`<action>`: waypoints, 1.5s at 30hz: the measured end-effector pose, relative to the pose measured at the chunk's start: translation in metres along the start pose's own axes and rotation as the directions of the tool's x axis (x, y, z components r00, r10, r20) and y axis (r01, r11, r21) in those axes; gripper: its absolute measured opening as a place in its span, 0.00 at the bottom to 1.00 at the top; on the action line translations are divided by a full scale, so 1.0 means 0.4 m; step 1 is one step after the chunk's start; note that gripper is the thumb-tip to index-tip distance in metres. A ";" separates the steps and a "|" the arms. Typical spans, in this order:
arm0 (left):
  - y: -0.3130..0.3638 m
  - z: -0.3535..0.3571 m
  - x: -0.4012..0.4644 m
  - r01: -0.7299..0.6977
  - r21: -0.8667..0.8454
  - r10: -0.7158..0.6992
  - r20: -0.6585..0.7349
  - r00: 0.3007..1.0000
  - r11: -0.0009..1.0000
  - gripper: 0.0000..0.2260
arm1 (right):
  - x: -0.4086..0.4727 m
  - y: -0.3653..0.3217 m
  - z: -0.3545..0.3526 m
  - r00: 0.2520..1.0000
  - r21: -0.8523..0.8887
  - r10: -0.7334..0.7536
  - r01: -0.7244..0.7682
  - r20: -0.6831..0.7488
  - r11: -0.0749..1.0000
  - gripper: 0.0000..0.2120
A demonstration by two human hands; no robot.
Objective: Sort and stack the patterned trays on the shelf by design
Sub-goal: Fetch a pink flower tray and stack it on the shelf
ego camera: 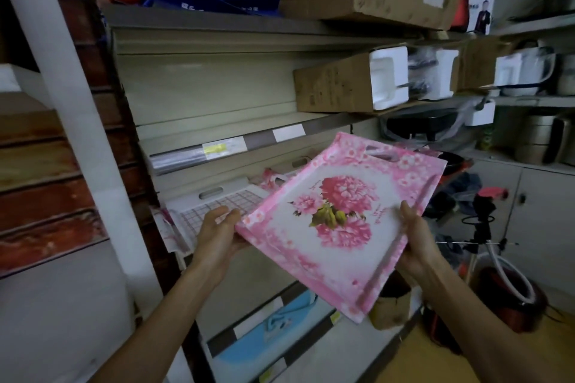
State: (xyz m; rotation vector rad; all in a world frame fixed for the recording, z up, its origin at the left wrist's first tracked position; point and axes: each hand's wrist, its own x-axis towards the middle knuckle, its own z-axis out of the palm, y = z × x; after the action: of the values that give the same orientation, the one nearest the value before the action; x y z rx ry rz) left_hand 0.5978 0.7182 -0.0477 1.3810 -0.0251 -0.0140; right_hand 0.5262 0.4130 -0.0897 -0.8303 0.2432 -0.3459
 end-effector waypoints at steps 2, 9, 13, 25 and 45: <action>-0.005 0.004 -0.031 -0.047 0.056 0.049 -0.034 0.998 0.997 0.12 | -0.015 -0.009 -0.036 1.000 -0.009 -0.007 0.007 0.006 1.000 0.22; -0.013 -0.015 -0.092 -0.207 0.434 0.129 0.203 0.971 0.877 0.10 | -0.088 -0.021 -0.077 0.996 -0.111 -0.003 0.013 0.090 0.994 0.19; -0.009 -0.017 -0.137 -0.279 0.491 0.114 0.338 0.934 0.825 0.11 | -0.118 -0.013 -0.058 0.995 -0.158 -0.022 0.036 0.093 0.987 0.22; -0.019 -0.234 -0.299 -0.438 0.423 0.388 0.205 0.899 0.793 0.08 | -0.252 0.115 0.115 0.966 -0.156 0.032 0.009 0.258 0.988 0.26; 0.080 -0.952 -0.657 -0.170 0.384 0.263 -0.205 0.943 0.908 0.11 | -0.635 0.562 0.601 0.946 -0.425 0.095 0.049 0.311 0.904 0.14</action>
State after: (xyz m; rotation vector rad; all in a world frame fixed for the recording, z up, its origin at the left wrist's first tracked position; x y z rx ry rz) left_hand 0.3451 1.1045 -0.0903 1.7338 0.0325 0.3729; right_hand 0.4217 0.8155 -0.0833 -1.3048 0.0156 -0.1253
